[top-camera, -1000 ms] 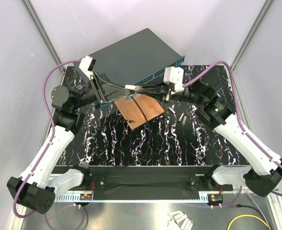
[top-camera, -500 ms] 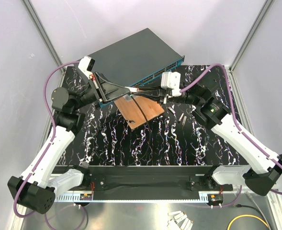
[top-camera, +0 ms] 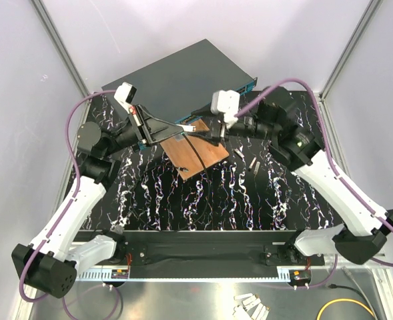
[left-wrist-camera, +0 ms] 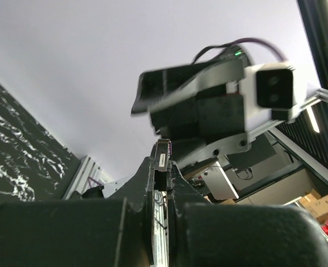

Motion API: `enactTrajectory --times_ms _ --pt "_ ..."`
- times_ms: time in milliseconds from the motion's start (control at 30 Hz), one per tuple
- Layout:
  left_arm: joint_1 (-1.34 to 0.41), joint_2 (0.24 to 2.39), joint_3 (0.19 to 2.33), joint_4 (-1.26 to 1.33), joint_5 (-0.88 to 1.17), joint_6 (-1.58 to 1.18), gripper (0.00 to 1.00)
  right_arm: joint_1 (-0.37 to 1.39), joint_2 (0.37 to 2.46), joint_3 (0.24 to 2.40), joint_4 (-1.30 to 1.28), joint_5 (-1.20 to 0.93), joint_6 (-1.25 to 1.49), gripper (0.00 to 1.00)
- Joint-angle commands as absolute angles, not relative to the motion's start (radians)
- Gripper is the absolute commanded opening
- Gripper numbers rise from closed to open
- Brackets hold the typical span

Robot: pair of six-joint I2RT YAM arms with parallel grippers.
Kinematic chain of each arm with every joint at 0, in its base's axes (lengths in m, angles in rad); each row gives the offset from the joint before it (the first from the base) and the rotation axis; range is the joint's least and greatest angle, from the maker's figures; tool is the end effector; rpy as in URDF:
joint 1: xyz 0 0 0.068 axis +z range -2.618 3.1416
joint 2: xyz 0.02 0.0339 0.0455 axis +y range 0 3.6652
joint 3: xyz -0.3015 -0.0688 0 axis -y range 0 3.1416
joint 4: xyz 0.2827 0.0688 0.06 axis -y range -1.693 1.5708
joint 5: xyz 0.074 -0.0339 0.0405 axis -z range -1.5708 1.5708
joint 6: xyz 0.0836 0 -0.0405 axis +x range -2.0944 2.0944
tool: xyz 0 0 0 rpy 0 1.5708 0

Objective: Insert the plug into the switch port

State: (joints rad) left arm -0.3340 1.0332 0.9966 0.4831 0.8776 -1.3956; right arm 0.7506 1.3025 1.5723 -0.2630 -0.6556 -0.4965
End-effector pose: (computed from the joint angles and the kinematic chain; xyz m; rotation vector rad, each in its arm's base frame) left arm 0.2295 -0.1477 0.4771 0.1724 1.5684 -1.9138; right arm 0.2115 0.2670 0.5383 -1.3129 0.9321 0.7082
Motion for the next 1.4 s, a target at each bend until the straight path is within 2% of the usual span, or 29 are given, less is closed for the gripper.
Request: enactTrajectory --times_ms 0,200,367,500,633,1067,1167,1200,1267,1367 --pt "-0.337 1.019 0.979 0.449 0.850 -1.361 0.00 0.770 1.354 1.719 -0.530 -0.490 -0.561 0.56" --pt "-0.337 1.025 0.985 0.327 0.801 -1.347 0.00 0.841 1.422 1.818 -0.693 -0.341 -0.638 0.48" --pt "-0.337 1.029 1.038 0.152 0.772 -1.276 0.00 0.891 1.427 1.779 -0.693 -0.223 -0.699 0.45" --pt "-0.339 1.028 1.040 0.144 0.765 -1.270 0.00 0.907 1.442 1.782 -0.695 -0.164 -0.700 0.43" --pt "-0.344 1.029 1.040 0.138 0.765 -1.262 0.00 0.908 1.445 1.782 -0.693 -0.150 -0.696 0.32" --pt "-0.360 1.031 1.025 0.172 0.775 -1.289 0.00 0.908 1.465 1.789 -0.692 -0.152 -0.703 0.33" --pt "-0.362 1.031 1.022 0.172 0.775 -1.290 0.00 0.910 1.465 1.787 -0.687 -0.158 -0.707 0.19" --pt "-0.362 1.031 1.023 0.169 0.773 -1.289 0.00 0.911 1.463 1.786 -0.686 -0.158 -0.709 0.06" --pt "-0.362 1.031 1.023 0.172 0.775 -1.290 0.00 0.910 1.460 1.783 -0.686 -0.156 -0.710 0.00" --pt "-0.362 1.035 1.025 0.186 0.778 -1.286 0.02 0.910 1.454 1.773 -0.690 -0.166 -0.706 0.00"
